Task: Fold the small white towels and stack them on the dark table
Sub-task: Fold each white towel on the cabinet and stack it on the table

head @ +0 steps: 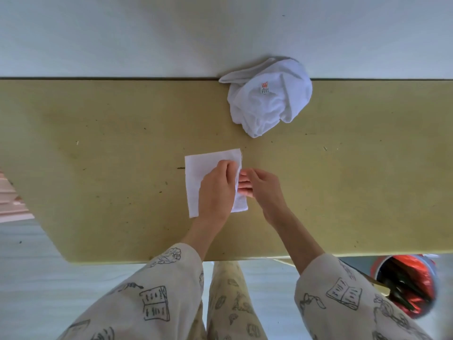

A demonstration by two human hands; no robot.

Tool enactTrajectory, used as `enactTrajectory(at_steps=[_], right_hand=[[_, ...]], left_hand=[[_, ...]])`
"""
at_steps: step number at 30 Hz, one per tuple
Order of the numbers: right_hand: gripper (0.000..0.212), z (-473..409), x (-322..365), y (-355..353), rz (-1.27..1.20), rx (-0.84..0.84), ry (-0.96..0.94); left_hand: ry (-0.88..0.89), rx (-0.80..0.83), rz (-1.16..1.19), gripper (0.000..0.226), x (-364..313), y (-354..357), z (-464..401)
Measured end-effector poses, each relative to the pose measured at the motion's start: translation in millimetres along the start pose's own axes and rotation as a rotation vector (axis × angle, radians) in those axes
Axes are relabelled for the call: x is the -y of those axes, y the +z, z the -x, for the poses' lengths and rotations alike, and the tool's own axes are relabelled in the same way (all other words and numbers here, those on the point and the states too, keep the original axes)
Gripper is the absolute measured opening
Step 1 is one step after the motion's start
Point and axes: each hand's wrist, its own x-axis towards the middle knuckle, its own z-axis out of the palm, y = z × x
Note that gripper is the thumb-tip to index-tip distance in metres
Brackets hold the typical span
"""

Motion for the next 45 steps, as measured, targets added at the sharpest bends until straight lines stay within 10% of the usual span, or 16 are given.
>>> enactTrajectory(at_steps=[10,30,37,45], right_hand=[[0.016,-2.6,4.6,5.2,0.217,-0.059,-0.066],[0.013,-9.9,9.8,-0.9,0.464,0.039,-0.09],[0.037,8.6,-14.7,23.3,0.975,-0.346,-0.846],[0.056,-24.0,-44.8,34.6,1.209,-0.202,-0.865]], left_hand=[[0.327,-0.187,-0.355,0.028,51.9,-25.1,16.8],[0.539,0.181,-0.522,0.06,106.5,-49.6,22.0],[0.52,0.101,-0.485,0.064,88.9,-50.4,15.9],[0.465,0.037,-0.682,0.055,98.9,-36.6,-7.6]])
